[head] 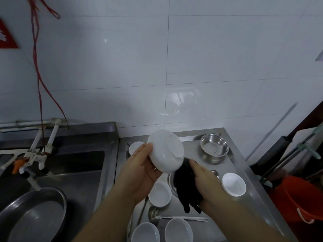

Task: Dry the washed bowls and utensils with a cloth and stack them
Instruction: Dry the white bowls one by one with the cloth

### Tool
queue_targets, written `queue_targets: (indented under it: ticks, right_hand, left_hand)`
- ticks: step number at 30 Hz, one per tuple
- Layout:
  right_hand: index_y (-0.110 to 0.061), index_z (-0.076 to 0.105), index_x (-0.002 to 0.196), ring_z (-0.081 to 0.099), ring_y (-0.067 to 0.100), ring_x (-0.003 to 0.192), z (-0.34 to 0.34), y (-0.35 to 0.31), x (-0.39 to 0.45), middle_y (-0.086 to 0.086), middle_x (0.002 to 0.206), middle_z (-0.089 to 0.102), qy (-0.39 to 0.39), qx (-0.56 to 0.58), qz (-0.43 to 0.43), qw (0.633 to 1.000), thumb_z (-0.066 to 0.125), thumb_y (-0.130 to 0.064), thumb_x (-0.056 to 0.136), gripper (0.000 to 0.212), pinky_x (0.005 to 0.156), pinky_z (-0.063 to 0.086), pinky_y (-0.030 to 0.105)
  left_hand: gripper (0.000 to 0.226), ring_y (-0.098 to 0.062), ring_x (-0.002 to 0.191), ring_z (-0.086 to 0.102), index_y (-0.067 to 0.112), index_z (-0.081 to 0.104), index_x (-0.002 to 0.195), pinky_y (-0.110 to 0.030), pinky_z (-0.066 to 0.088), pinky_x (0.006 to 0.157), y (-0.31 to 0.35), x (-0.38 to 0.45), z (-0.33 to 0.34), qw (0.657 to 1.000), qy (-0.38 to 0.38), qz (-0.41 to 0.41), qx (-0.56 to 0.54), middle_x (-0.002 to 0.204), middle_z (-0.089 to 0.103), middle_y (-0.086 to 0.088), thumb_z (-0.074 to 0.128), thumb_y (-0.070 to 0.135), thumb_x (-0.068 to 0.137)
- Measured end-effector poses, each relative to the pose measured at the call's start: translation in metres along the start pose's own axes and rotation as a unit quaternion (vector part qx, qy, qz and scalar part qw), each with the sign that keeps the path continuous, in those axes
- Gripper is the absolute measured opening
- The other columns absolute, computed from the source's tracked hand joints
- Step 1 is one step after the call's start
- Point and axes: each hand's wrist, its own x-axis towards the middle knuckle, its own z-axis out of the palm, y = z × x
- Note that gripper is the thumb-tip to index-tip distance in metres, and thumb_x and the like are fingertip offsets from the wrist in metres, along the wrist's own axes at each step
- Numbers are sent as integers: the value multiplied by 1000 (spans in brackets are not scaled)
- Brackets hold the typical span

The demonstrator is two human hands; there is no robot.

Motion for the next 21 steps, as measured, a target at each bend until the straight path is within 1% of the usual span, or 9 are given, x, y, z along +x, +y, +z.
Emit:
queue_targets:
  ticks: [2, 4, 6, 8, 11, 13, 15, 18, 21]
  right_hand:
    - [-13, 72, 114, 71, 33, 66, 1, -5, 1, 13, 79, 77, 39, 10, -48, 998, 57, -32, 107, 25, 66, 60, 48]
    - [-30, 72, 110, 76, 22, 85, 2, -17, 1, -5, 88, 79, 66, -20, -145, 987, 60, -34, 106, 14, 80, 65, 48]
    - [-40, 69, 109, 72, 6, 96, 7, -33, -5, -20, 99, 75, 45, -94, -288, 952, 61, -31, 105, 12, 81, 61, 24]
    - [-42, 62, 118, 66, -4, 103, 6, -44, -8, -30, 108, 68, -32, -215, -424, 879, 63, -35, 102, 17, 83, 52, 12]
    - [-33, 55, 138, 56, -4, 122, 3, -47, 0, -25, 130, 62, -122, -410, -566, 705, 63, -45, 97, 44, 104, 48, 24]
    - [-21, 58, 140, 55, 8, 131, 3, -45, 5, -10, 137, 63, -159, -437, -611, 640, 66, -41, 97, 48, 112, 42, 29]
    - [-28, 56, 140, 58, 4, 124, 5, -51, 6, -15, 131, 64, -158, -436, -580, 670, 67, -44, 95, 49, 106, 47, 28]
    - [-46, 58, 131, 66, 2, 110, 10, -57, 9, -23, 119, 70, -121, -339, -454, 815, 61, -49, 91, 40, 94, 55, 32]
    - [-37, 71, 120, 72, 16, 106, 20, -61, 15, -7, 112, 76, -132, -117, -319, 931, 61, -42, 96, 27, 94, 59, 44]
  left_hand:
    - [21, -27, 105, 75, 13, 76, 105, -43, 64, 80, 2, -2, 0, 998, 1, 27, 50, 118, 76, -13, 64, 22, 91]
    - [21, -25, 97, 75, 21, 81, 92, -47, 64, 83, 1, -5, 0, 988, 6, 48, 146, 107, 78, -8, 61, 16, 99]
    - [25, -27, 99, 73, 26, 80, 95, -51, 63, 90, -2, -9, 2, 969, -11, 59, 239, 104, 78, -6, 59, 17, 103]
    - [20, -31, 102, 73, 24, 78, 102, -47, 63, 88, -3, -14, 6, 960, -53, 58, 267, 107, 77, -9, 58, 20, 103]
    - [24, -32, 105, 75, 14, 71, 119, -42, 64, 87, -1, -21, 11, 960, -99, 56, 255, 112, 78, -14, 60, 16, 97]
    - [29, -34, 108, 75, 11, 67, 125, -44, 63, 91, -1, -24, 9, 956, -113, 65, 264, 114, 78, -14, 60, 14, 97]
    - [28, -36, 110, 73, 9, 68, 124, -48, 61, 95, -1, -28, 6, 952, -138, 68, 265, 117, 76, -18, 61, 17, 99]
    - [18, -29, 99, 72, 21, 76, 103, -42, 62, 87, -2, -31, 4, 946, -158, 87, 269, 106, 75, -14, 59, 17, 100]
    - [26, -18, 91, 71, 32, 76, 92, -29, 58, 79, 3, -33, 11, 936, -174, 113, 285, 98, 74, -1, 55, 17, 97]
